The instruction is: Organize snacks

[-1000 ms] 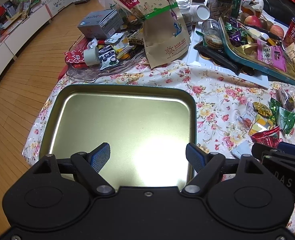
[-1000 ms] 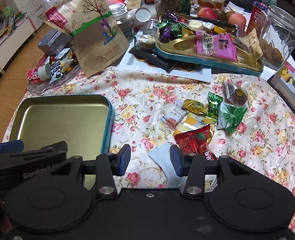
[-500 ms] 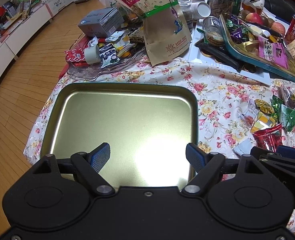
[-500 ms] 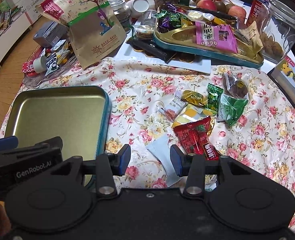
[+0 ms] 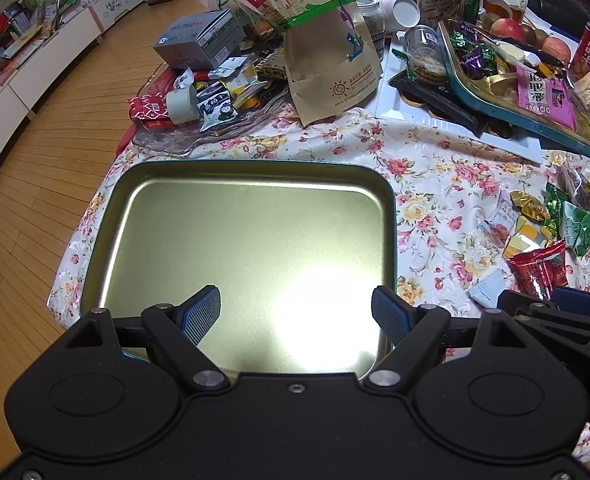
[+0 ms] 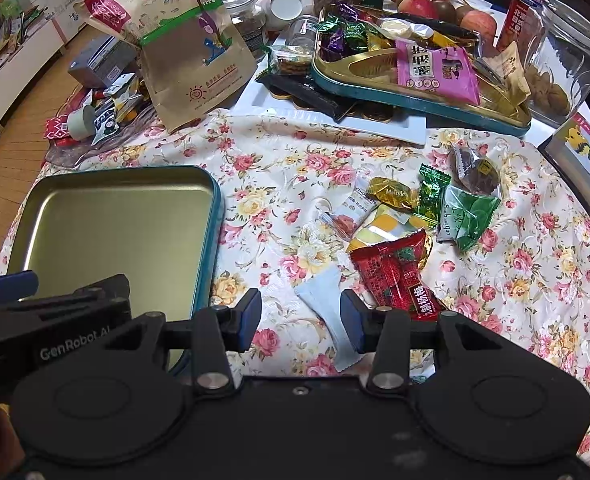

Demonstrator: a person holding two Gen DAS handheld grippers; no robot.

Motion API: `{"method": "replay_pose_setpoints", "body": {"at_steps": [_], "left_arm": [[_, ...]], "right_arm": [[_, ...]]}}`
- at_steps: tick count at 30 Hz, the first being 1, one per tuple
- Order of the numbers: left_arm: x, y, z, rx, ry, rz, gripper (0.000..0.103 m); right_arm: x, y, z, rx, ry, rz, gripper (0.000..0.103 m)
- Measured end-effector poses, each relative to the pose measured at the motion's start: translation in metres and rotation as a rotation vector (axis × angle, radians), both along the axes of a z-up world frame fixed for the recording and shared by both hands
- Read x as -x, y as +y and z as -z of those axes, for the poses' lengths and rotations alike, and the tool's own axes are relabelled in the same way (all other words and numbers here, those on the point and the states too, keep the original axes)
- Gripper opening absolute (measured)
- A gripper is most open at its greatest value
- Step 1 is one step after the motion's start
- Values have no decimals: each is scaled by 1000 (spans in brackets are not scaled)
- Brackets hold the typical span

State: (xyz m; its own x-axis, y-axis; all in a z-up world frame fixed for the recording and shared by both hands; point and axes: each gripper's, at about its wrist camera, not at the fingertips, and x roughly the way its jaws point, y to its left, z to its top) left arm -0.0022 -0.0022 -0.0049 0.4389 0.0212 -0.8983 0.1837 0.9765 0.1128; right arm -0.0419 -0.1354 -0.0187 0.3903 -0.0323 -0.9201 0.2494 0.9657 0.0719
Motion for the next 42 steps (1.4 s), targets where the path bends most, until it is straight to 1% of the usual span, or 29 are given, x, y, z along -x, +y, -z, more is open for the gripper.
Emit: {"method": "replay_pose_setpoints", "body": {"at_steps": [17, 28, 31, 36, 37, 39, 42], "left_arm": [[1, 1, 2, 5, 15, -7, 83], [2, 3, -1, 7, 5, -7, 83], [3, 1, -2, 5, -1, -5, 83], [4, -2, -1, -5, -2, 7, 83], [5, -2, 0, -3, -1, 9, 83], [5, -2, 1, -2, 4, 6, 77], [3, -3, 3, 5, 33, -3, 77]], "right_arm": [[2, 4, -1, 0, 0, -11, 46], [9, 2, -1, 25, 6, -13, 46], [9, 0, 0, 16, 18, 0, 46], [9, 2, -3, -15, 11, -6, 46], [9, 3, -4, -18, 9, -9, 46], [9, 4, -5, -19, 6, -13, 46], [9, 3, -5, -24, 5, -14, 46]]}}
